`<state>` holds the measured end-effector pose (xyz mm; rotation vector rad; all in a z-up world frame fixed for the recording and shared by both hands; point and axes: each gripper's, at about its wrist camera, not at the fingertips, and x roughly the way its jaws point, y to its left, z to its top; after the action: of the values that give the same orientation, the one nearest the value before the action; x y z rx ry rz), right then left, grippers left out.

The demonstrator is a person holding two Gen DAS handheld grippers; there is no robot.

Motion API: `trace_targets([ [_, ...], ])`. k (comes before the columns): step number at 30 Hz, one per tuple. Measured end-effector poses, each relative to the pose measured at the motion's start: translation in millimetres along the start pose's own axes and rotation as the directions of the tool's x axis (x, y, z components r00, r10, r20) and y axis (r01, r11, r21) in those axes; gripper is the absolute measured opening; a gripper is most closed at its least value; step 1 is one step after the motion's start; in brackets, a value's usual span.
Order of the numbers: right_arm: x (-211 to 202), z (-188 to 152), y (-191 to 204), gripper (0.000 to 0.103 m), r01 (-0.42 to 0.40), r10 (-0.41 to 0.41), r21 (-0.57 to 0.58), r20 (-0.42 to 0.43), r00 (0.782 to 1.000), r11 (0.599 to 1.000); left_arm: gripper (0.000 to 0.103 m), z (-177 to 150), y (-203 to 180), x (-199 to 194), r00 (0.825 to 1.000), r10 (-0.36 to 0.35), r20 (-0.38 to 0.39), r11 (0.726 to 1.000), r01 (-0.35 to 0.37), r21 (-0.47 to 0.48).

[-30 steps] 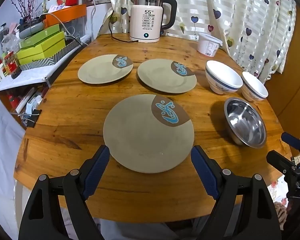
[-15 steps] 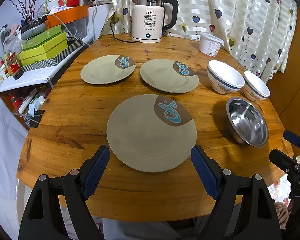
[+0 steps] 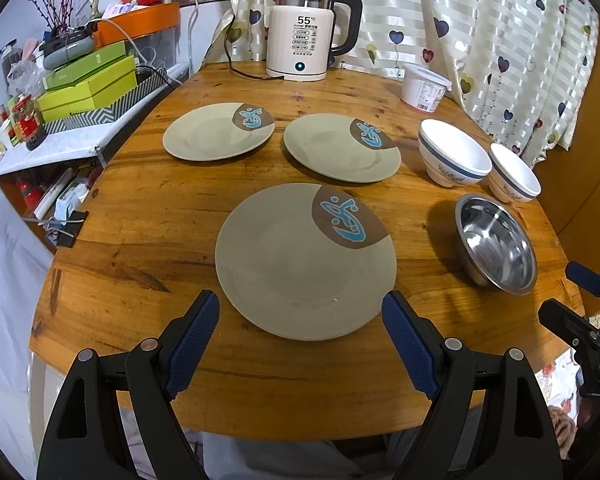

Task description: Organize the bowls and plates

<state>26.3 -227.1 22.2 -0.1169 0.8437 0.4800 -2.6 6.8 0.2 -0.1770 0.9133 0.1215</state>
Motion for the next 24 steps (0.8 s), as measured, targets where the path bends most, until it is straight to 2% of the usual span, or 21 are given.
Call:
trace_targets([
  [24, 1.1, 0.6, 2.1, 0.103, -0.004, 0.004, -0.001, -0.001, 1.0, 1.0, 0.084, -0.1, 5.9, 0.0, 1.0, -0.007, -0.002, 1.0, 0.007, -0.029],
])
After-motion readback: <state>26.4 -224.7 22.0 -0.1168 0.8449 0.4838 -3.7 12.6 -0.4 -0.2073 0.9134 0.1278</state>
